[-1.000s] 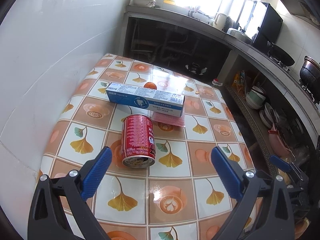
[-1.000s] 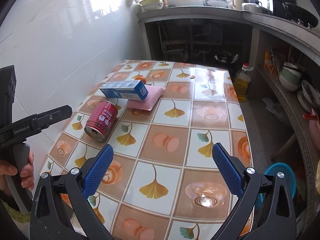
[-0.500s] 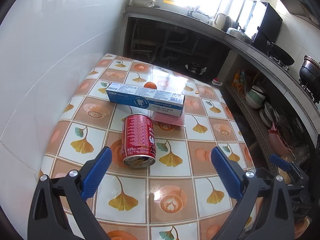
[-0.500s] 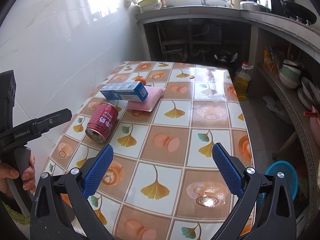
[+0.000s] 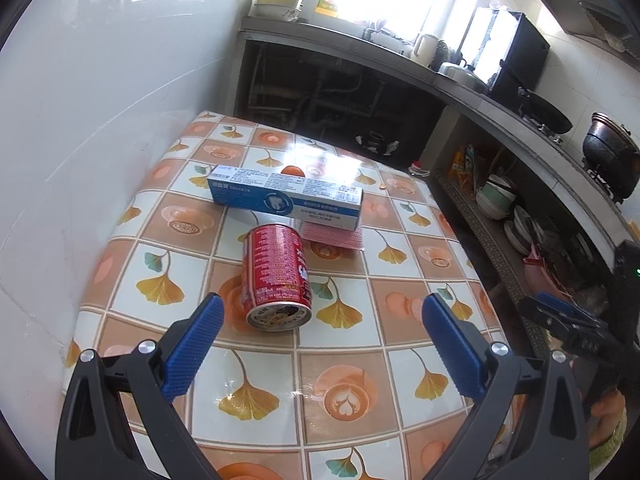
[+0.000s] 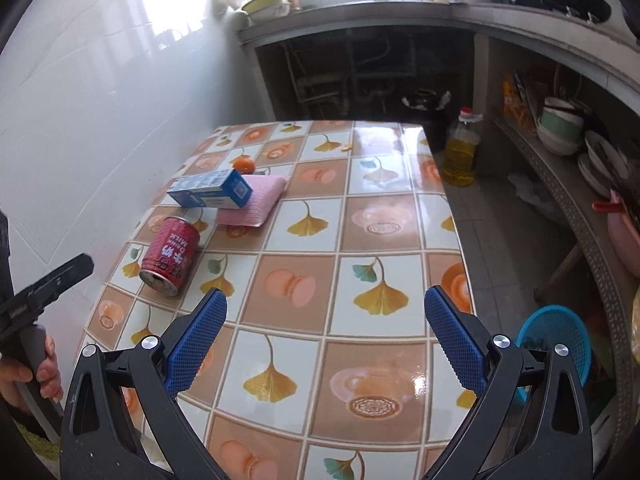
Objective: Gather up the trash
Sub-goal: 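Close the left tool on the red can while the right tool grasps the toothpaste box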
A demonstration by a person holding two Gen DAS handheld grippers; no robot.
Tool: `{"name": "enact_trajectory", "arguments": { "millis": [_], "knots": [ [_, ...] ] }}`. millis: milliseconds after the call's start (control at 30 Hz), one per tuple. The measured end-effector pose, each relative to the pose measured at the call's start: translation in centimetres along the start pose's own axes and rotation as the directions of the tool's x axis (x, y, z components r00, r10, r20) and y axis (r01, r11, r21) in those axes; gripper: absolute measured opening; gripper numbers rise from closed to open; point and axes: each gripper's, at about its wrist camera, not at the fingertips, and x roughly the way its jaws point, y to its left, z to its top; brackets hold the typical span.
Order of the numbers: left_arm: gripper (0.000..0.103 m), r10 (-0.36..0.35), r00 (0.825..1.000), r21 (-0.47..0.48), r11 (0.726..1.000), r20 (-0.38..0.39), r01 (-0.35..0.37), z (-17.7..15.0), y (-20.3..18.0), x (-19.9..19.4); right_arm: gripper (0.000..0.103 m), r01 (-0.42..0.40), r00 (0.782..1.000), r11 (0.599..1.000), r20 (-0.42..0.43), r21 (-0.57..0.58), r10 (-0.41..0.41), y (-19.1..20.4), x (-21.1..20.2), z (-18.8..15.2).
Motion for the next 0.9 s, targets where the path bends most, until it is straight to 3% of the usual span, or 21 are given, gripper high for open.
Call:
{"name": "enact_trajectory", "arguments": {
  "millis": [100, 300, 433, 533, 700, 900],
  "knots": [
    [0.097, -0.035, 0.999, 0.014, 0.999, 0.001, 0.035, -0.2, 0.2, 0.4, 0.095, -0.023, 1.000, 1.000, -0.018, 0.018, 0.023, -0.1, 0.5, 0.4],
    [0.097, -0.027, 0.999, -0.018, 1.000, -0.025, 0.026, 0.7, 1.5, 2.8, 0.095, -0.057, 0.998, 0.998, -0.036, -0.001, 0.057, 1.2, 1.3, 0.9],
    [0.097, -0.028, 0.995, -0.051, 0.998, -0.099, 0.023, 2.1, 2.8, 6.3, 0.095, -0.100, 0.994, 0.994, -0.048, -0.033, 0.099, 2.3, 1.7, 1.5],
    [0.090, -0.006, 0.988, -0.052, 0.999, -0.157, -0.002, 2.7, 3.4, 8.7, 0.095, -0.152, 0.988, 0.984, -0.036, -0.093, 0.149, 3.4, 1.7, 2.9],
    [0.082, -0.010, 0.973, -0.052, 0.999, -0.232, -0.002, 3.5, 4.0, 11.5, 0.095, -0.279, 0.959, 0.918, -0.044, -0.283, 0.278, 6.9, 2.9, 8.3],
    [0.076, -0.012, 0.961, -0.085, 0.996, -0.275, -0.012, 3.5, 4.8, 12.7, 0.095, -0.372, 0.928, 0.794, -0.220, -0.480, 0.302, 13.4, 9.5, 12.9]
  ]
}}
